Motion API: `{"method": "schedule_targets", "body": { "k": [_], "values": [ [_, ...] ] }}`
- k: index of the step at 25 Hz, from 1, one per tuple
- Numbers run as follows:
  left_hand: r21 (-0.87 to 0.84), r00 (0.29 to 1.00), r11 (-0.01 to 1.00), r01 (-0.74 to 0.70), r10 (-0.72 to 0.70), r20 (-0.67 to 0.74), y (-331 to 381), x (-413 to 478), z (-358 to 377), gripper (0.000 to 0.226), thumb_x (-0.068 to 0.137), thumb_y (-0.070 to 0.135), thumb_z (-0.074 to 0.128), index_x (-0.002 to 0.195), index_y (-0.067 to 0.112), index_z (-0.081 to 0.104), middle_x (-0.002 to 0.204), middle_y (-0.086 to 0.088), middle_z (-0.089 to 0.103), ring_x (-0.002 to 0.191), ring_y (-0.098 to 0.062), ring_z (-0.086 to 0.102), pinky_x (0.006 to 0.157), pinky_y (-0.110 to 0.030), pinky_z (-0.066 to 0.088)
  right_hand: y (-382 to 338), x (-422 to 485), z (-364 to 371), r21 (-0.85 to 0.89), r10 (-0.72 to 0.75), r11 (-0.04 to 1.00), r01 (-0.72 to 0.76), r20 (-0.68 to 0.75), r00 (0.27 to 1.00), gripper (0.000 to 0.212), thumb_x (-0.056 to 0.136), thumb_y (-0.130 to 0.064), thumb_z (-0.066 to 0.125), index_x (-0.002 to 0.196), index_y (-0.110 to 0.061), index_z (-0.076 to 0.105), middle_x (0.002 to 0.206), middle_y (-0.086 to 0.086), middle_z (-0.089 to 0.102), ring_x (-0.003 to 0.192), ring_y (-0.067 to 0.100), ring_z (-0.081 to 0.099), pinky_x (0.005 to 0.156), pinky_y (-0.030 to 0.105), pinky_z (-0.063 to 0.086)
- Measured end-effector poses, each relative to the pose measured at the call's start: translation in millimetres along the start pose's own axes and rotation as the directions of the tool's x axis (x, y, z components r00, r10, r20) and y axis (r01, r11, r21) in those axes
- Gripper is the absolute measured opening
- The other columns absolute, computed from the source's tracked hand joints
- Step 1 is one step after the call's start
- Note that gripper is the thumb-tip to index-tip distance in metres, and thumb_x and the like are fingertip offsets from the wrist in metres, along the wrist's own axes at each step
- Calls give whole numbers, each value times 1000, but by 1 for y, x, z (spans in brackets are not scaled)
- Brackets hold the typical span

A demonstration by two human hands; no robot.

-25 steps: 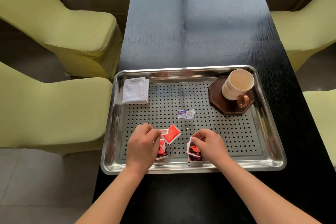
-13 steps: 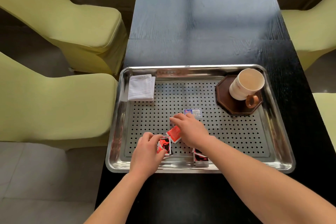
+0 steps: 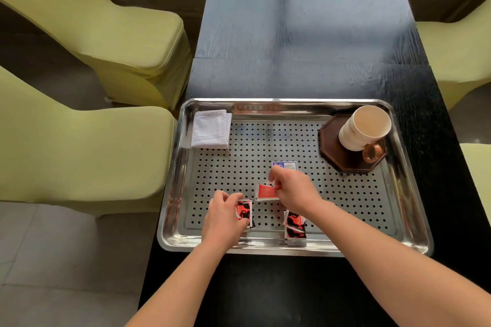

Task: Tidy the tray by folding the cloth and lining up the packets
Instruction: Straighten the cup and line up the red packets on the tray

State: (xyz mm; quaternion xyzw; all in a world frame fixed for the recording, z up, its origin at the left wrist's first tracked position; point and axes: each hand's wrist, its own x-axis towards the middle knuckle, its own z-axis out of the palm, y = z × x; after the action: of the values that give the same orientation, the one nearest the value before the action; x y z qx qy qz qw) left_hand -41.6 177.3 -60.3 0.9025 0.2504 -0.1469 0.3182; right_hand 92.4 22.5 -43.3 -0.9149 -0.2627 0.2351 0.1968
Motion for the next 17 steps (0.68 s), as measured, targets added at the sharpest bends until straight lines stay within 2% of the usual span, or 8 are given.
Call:
{"method": "schedule_targets", "body": {
  "k": [2, 4, 8, 10, 12, 14, 17],
  "values": [
    [-25, 1000, 1000, 8, -8, -2, 0, 1, -1, 57, 82, 28, 74, 136, 31, 54, 114, 5, 42, 106, -12, 46, 86, -25, 45, 5, -12, -2, 55, -52, 997, 52, -6, 999, 29, 84, 5, 65, 97, -20, 72, 92, -7, 60, 84, 15, 59, 71, 31, 49],
    [-48, 1000, 999, 16, -16, -1, -1, 1, -1, 57, 81, 27, 74, 135, 31, 55, 114, 5, 43, 106, -13, 46, 87, -25, 45, 7, -23, -1, 97, -124, 988, 118, 57, 991, 25, 82, 7, 68, 88, -16, 75, 97, -5, 61, 86, 16, 60, 77, 37, 56],
    [-80, 999, 996, 36, -37, -16, -1, 1, 0, 58, 83, 23, 70, 138, 29, 54, 110, 5, 43, 106, -12, 44, 90, -25, 41, 11, -33, 4, 94, -135, 988, 118, 191, 972, 41, 82, 14, 56, 94, -18, 78, 123, -6, 65, 112, 15, 59, 95, 34, 52],
    [-93, 999, 995, 45, -47, -21, 0, 1, 1, 59, 83, 21, 69, 139, 27, 53, 109, 5, 43, 107, -12, 43, 91, -25, 41, 13, -37, 7, 69, -88, 994, 81, 100, 991, 34, 82, 2, 57, 96, -23, 77, 122, -8, 66, 117, 14, 55, 100, 35, 47],
    [-103, 999, 994, 47, -48, -9, 1, 1, 2, 61, 82, 20, 69, 140, 26, 52, 110, 4, 43, 107, -12, 44, 90, -26, 42, 14, -41, 10, -45, -53, 997, 54, 24, 998, 24, 83, -25, 65, 106, -27, 72, 109, -9, 64, 108, 16, 52, 96, 37, 44],
    [-108, 999, 993, 49, -47, 15, 2, 1, 1, 65, 80, 18, 70, 141, 24, 51, 111, 3, 42, 108, -15, 48, 93, -29, 47, 13, -41, 19, -220, -22, 975, 43, 93, 995, 41, 81, -45, 68, 118, -30, 64, 108, -6, 59, 106, 19, 49, 92, 37, 40],
    [-104, 997, 993, 62, -57, 56, 4, 1, -2, 72, 74, 17, 75, 142, 23, 51, 112, 2, 41, 108, -18, 50, 97, -35, 50, 3, -40, 36, -321, 32, 947, 3, 103, 994, 43, 81, -50, 68, 118, -29, 60, 110, -5, 60, 106, 21, 48, 94, 38, 38]
  ]
}}
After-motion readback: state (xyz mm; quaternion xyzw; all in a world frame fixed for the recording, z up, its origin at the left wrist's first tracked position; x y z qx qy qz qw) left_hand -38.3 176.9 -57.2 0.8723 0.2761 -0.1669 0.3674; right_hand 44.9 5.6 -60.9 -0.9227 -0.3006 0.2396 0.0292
